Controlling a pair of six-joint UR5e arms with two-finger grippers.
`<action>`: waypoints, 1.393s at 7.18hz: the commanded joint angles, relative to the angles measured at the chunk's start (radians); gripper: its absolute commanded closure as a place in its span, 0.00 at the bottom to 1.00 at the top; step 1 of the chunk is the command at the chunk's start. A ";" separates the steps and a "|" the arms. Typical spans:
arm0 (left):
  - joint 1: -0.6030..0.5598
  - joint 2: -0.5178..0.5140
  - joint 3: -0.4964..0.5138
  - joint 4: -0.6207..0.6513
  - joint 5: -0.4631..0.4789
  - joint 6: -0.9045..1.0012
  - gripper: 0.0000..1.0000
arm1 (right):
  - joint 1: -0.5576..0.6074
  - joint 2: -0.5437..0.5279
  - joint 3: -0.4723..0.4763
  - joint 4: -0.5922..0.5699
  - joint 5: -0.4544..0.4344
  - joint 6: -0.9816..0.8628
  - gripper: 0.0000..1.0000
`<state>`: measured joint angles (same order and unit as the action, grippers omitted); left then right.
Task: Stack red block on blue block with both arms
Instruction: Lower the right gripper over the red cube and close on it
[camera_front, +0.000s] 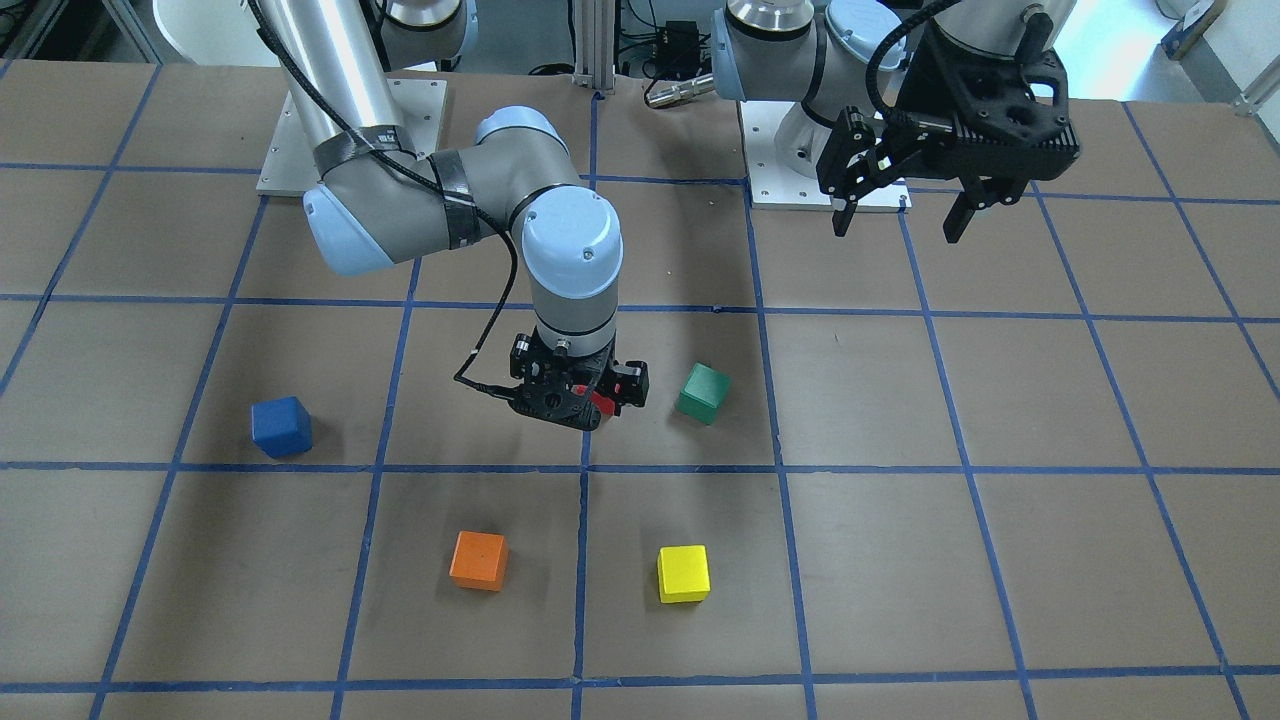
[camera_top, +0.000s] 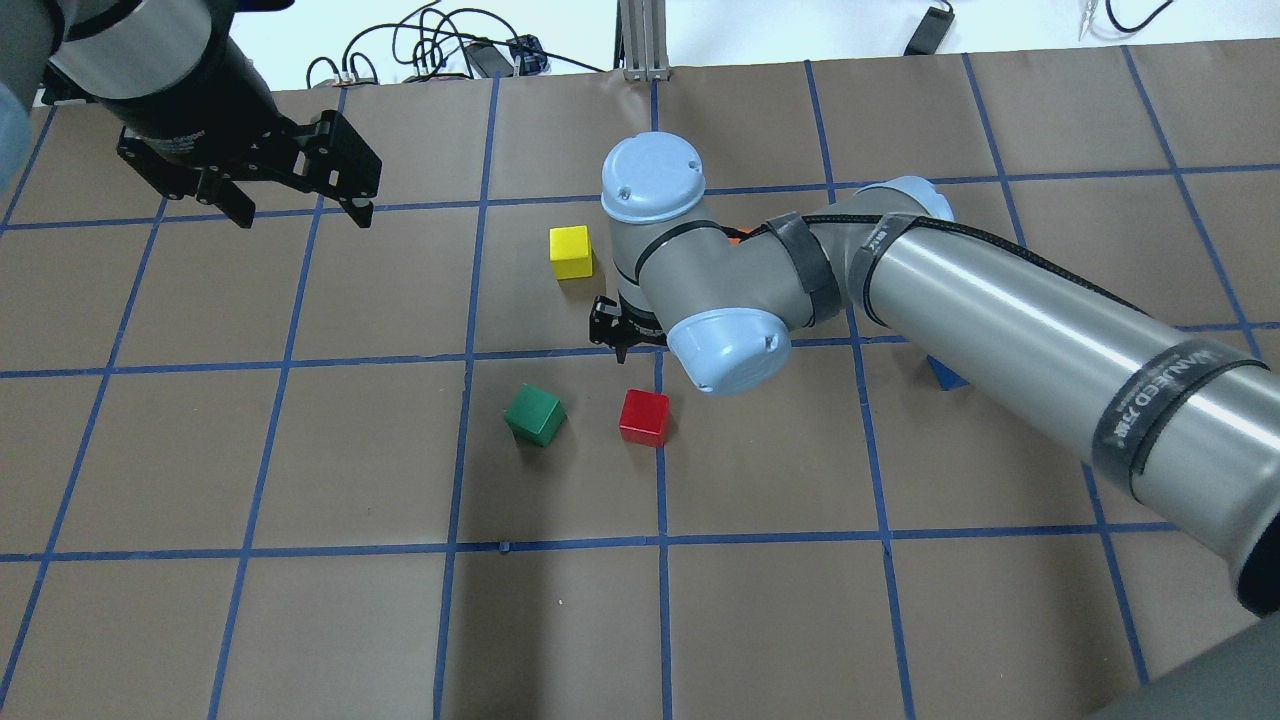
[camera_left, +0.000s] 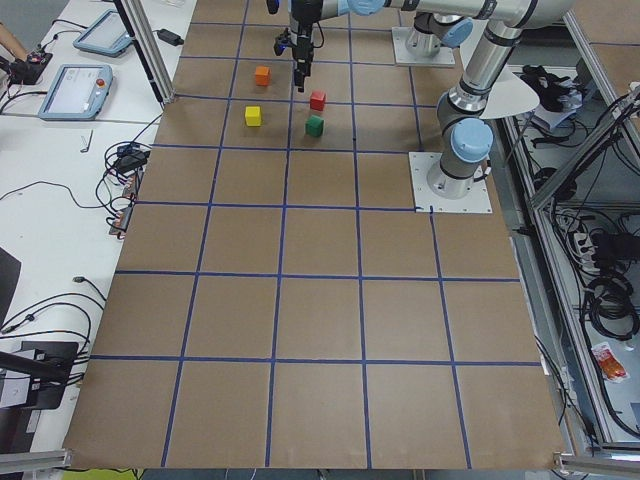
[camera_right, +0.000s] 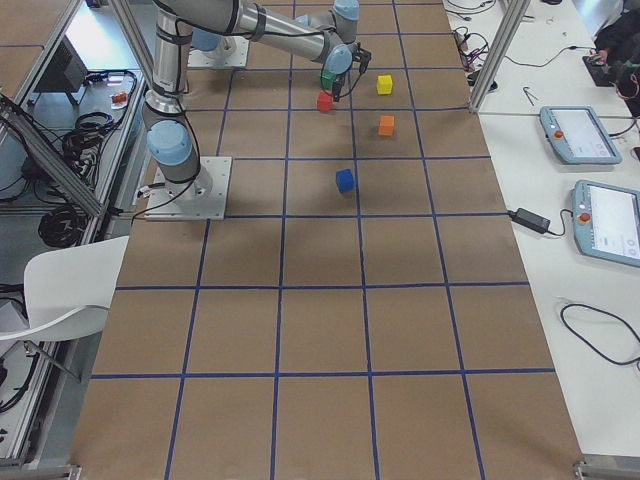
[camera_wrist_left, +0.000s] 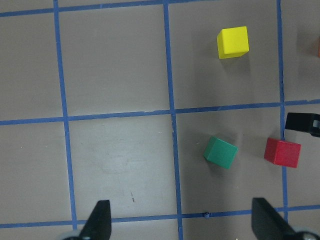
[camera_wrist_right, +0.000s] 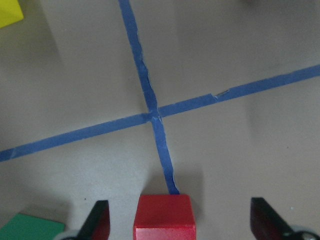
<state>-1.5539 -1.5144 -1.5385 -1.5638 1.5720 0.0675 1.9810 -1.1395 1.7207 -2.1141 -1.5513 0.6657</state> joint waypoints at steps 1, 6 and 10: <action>0.000 0.000 -0.002 -0.001 -0.003 0.000 0.00 | 0.001 0.004 0.028 -0.004 0.042 0.000 0.00; 0.000 0.000 -0.003 -0.001 -0.006 0.000 0.00 | 0.002 0.020 0.033 0.008 0.145 0.049 0.10; 0.000 0.000 -0.003 0.001 -0.007 0.000 0.00 | 0.001 0.018 0.066 -0.011 0.145 0.054 1.00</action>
<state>-1.5539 -1.5140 -1.5417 -1.5638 1.5652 0.0675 1.9822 -1.1212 1.7814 -2.1217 -1.4068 0.7186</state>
